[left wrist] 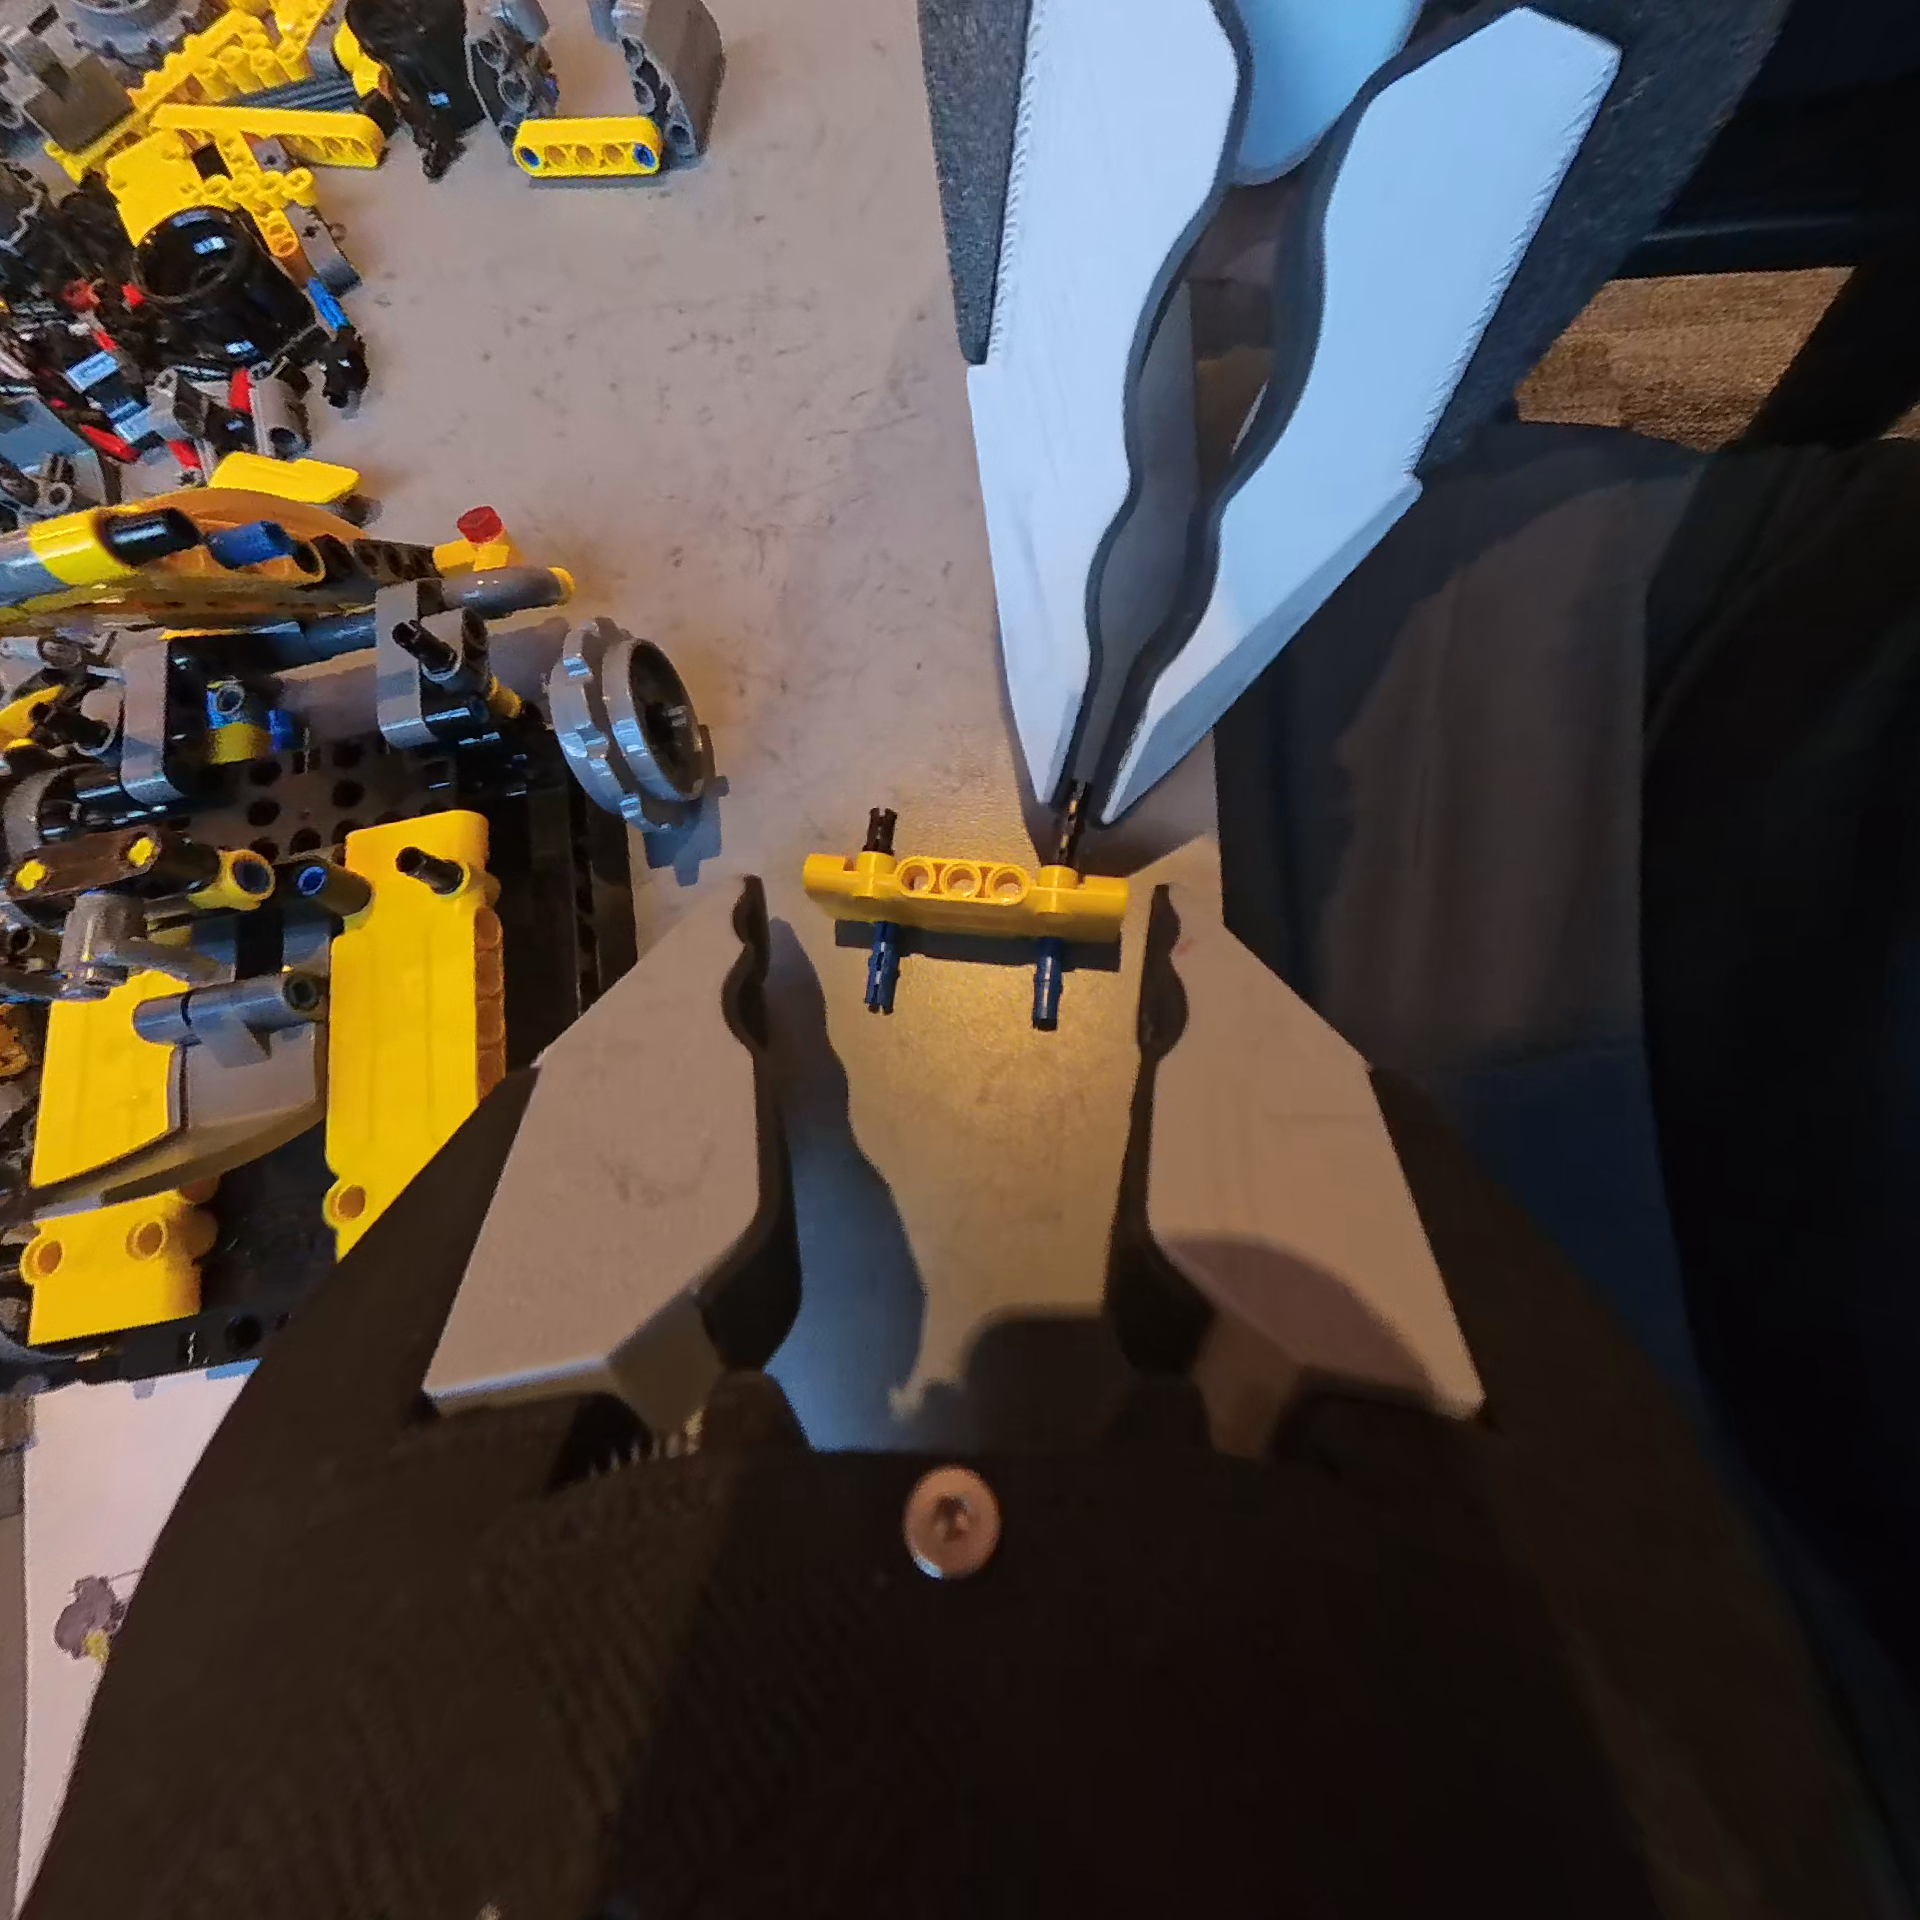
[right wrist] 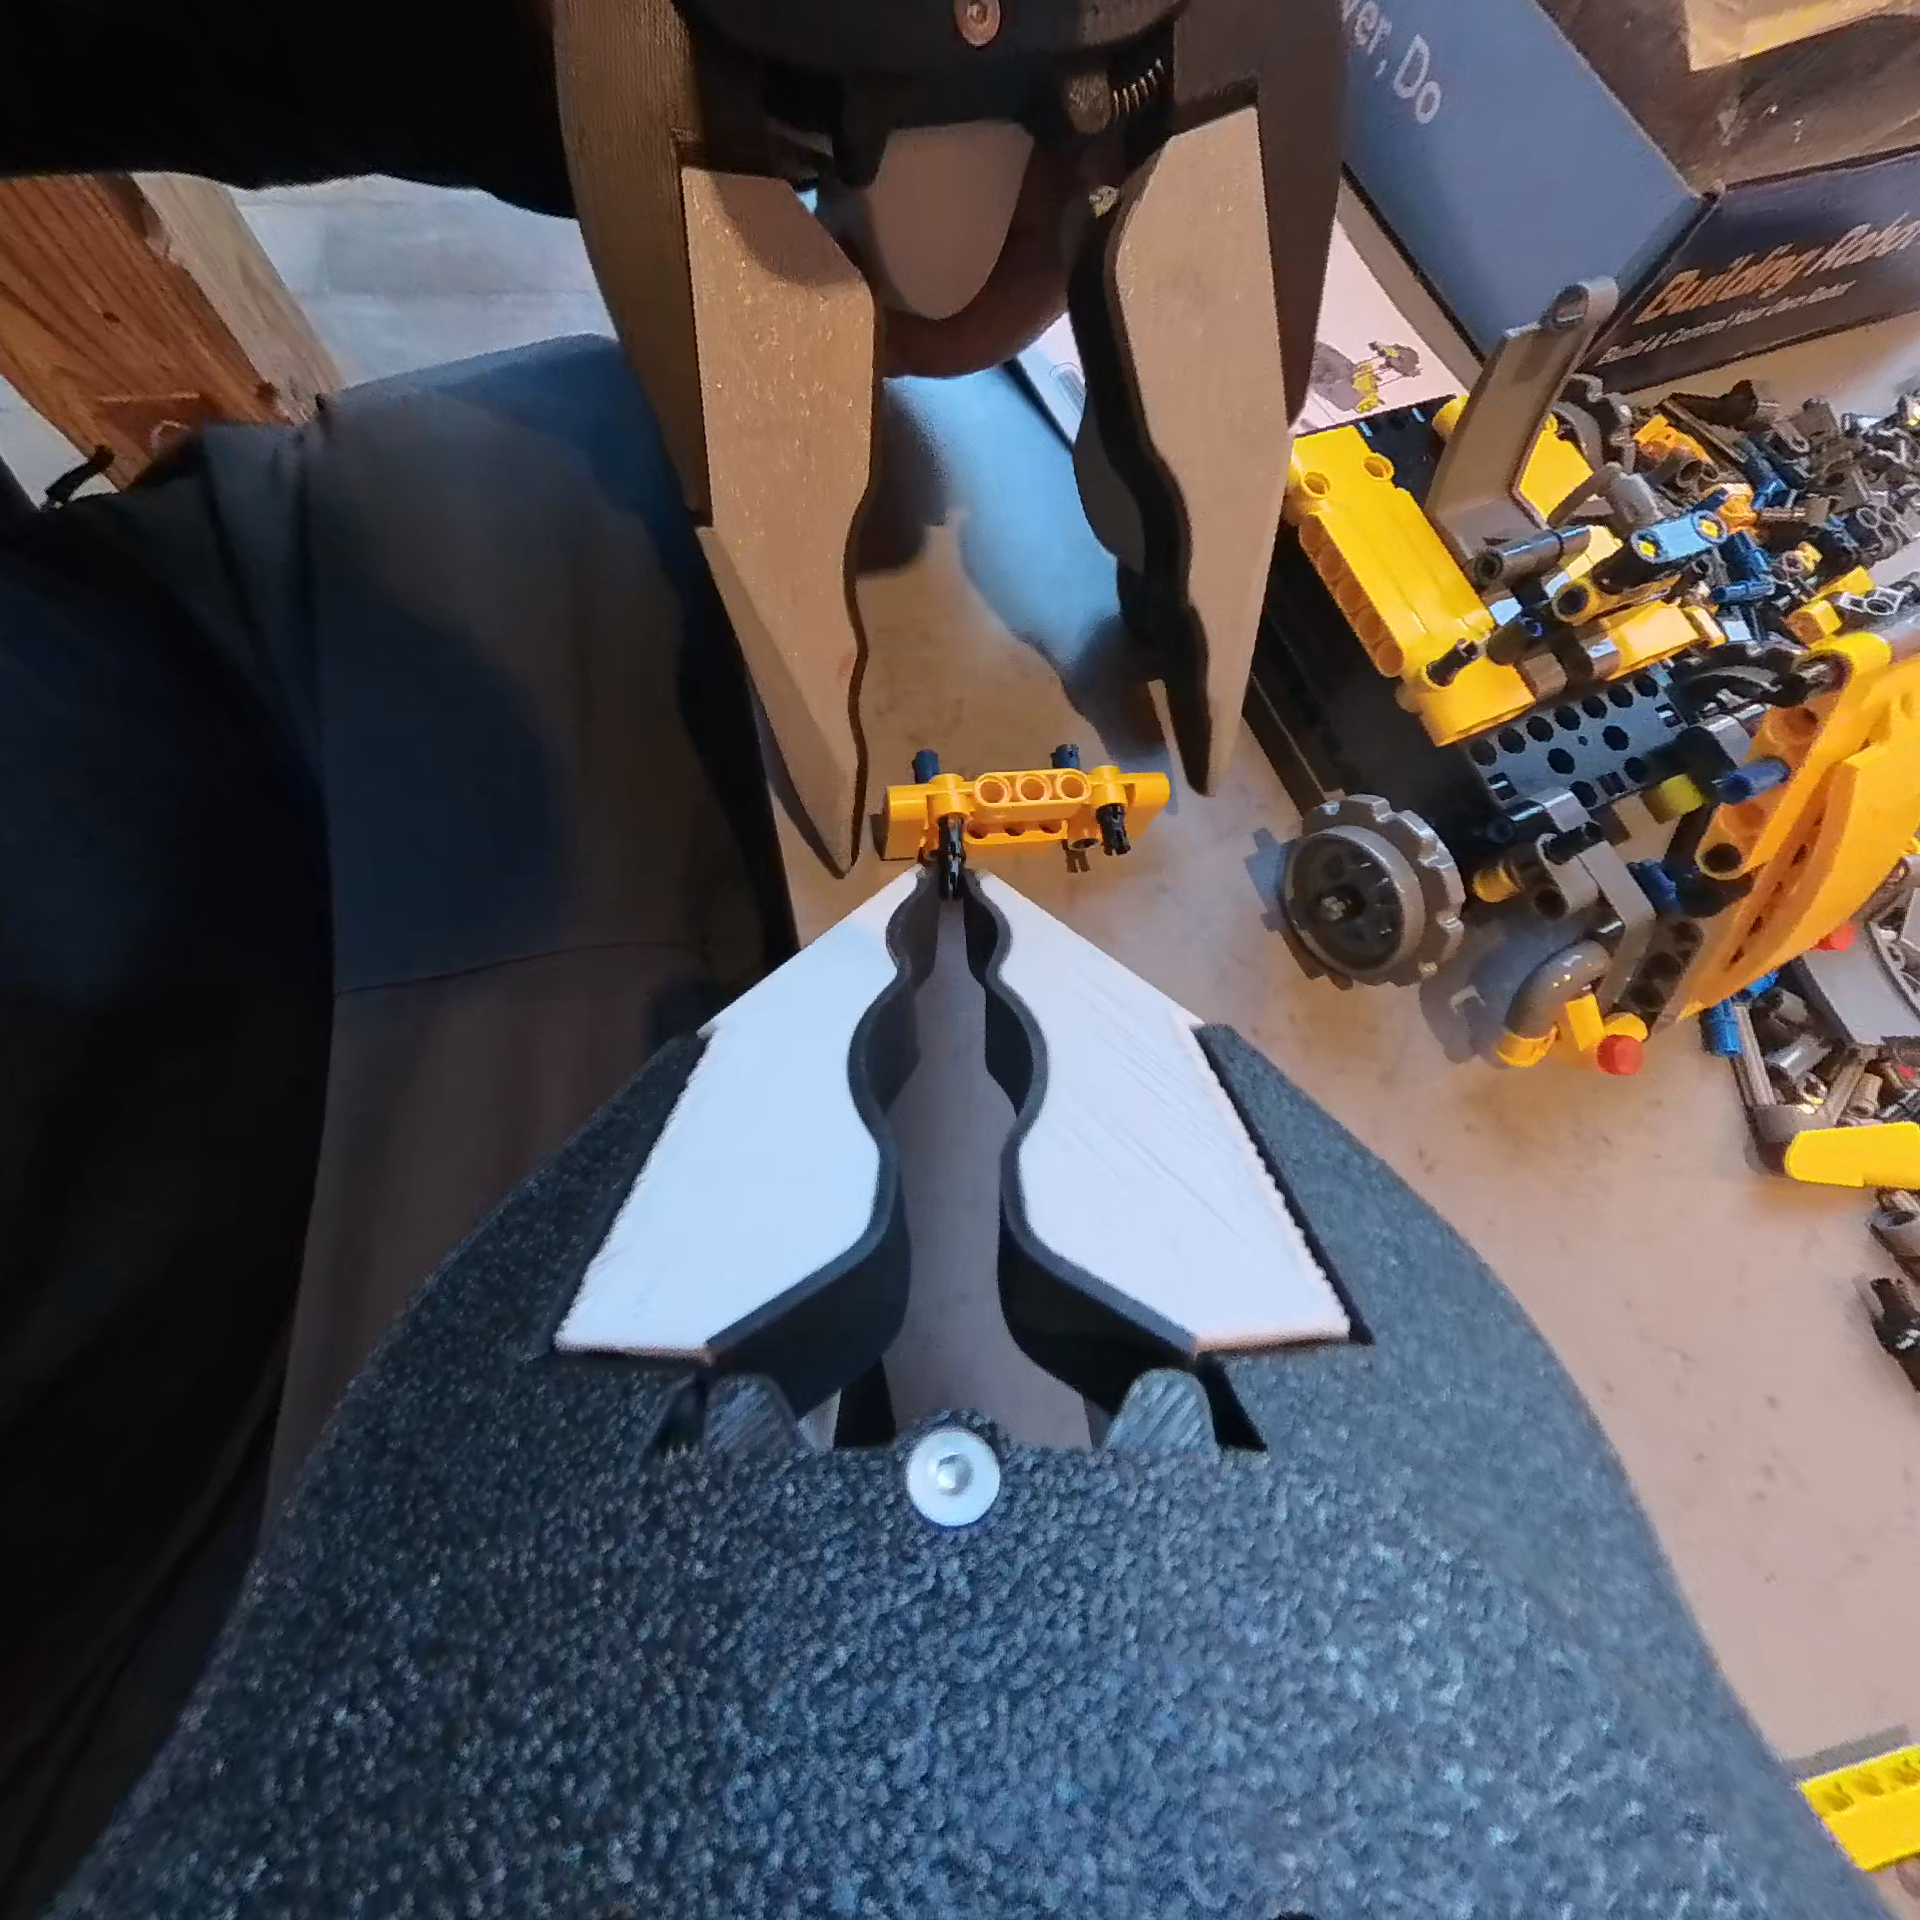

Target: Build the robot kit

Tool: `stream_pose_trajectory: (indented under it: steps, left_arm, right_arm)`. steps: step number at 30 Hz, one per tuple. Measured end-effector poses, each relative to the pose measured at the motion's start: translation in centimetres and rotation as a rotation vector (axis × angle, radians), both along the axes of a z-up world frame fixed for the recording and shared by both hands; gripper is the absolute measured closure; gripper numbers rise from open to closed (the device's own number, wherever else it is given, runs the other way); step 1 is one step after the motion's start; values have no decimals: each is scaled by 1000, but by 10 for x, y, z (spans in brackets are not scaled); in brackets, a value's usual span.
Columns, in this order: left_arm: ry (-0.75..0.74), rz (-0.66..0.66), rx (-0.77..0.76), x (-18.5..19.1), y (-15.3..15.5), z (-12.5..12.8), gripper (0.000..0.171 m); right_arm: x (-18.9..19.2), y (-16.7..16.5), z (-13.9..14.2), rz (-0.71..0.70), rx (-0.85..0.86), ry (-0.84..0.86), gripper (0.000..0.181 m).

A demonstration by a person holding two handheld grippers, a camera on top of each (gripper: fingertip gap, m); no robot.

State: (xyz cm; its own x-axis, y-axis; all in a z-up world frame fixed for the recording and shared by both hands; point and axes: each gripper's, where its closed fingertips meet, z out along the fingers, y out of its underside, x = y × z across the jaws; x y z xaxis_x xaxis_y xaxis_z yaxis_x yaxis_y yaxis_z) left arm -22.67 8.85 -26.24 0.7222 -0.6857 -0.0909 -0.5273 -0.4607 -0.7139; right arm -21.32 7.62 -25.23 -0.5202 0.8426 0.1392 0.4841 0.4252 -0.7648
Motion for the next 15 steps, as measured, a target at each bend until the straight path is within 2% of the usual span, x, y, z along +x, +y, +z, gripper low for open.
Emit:
stream_pose_trajectory:
  steps: [6, 15]
  left_arm:
    - [-7, -14, 15, 4, 0, 0, 112]
    - [1, -24, 29, 5, 1, -4, 112]
  right_arm:
    - [-2, -2, -1, 6, 7, -4, 177]
    - [-1, -3, -2, 17, 20, -8, 177]
